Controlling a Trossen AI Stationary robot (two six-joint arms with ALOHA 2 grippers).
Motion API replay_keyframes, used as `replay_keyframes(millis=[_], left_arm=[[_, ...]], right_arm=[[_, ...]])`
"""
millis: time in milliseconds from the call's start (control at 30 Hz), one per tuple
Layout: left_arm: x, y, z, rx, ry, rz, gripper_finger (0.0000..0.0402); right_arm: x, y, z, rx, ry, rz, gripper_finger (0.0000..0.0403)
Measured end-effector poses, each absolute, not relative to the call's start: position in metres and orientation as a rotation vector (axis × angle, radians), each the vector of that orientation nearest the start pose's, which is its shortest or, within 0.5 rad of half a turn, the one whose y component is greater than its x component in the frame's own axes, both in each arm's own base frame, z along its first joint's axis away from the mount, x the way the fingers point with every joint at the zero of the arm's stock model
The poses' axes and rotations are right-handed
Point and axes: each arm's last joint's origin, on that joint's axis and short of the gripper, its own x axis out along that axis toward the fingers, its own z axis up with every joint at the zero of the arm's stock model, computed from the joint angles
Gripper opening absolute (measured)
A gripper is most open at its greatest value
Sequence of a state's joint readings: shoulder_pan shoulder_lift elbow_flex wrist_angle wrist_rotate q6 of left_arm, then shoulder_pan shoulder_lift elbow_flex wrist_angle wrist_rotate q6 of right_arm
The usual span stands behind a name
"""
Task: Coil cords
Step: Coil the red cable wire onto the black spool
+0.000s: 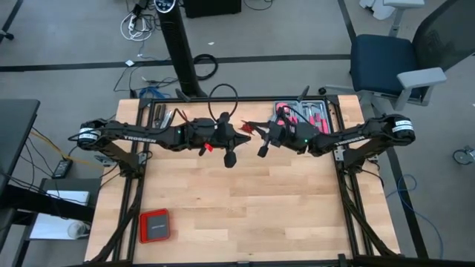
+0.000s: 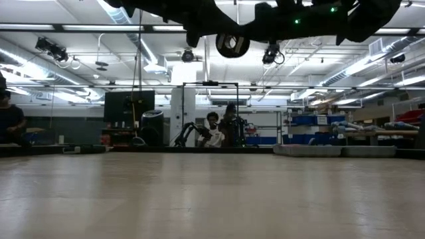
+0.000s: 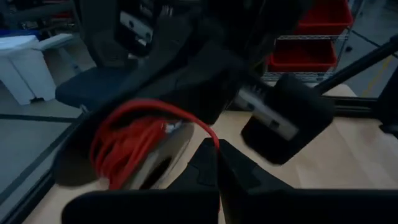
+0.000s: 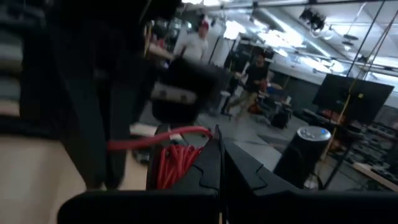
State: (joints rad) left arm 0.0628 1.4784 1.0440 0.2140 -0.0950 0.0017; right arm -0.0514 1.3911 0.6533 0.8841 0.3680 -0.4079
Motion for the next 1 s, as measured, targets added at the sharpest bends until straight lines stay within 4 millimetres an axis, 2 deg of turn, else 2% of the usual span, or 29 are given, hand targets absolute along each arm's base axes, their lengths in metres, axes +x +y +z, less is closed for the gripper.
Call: replay_keyframes(millis=[267,600,867,1000], left_arm=[[0.34,0.026,0.296,0.007,0.181,0.204,0.0],[0.367,0.028,0.266,0.0,0.161,0.218,0.0],[0.366,0.035,0.254,0.119,0.259,0.44,0.0],[0.364,0.037,0.251,0.181,0.32,0.489,0.0]], right_arm=[[0.286,-0.024,0.263,-0.325,-0.13,-0.456,0.0002],[0.286,-0.024,0.264,-0.281,-0.14,-0.495,0.0002],[0.285,-0.02,0.265,-0.249,-0.151,-0.483,0.0002],[0.284,-0.017,0.266,-0.253,-0.131,-0.467,0.0002]])
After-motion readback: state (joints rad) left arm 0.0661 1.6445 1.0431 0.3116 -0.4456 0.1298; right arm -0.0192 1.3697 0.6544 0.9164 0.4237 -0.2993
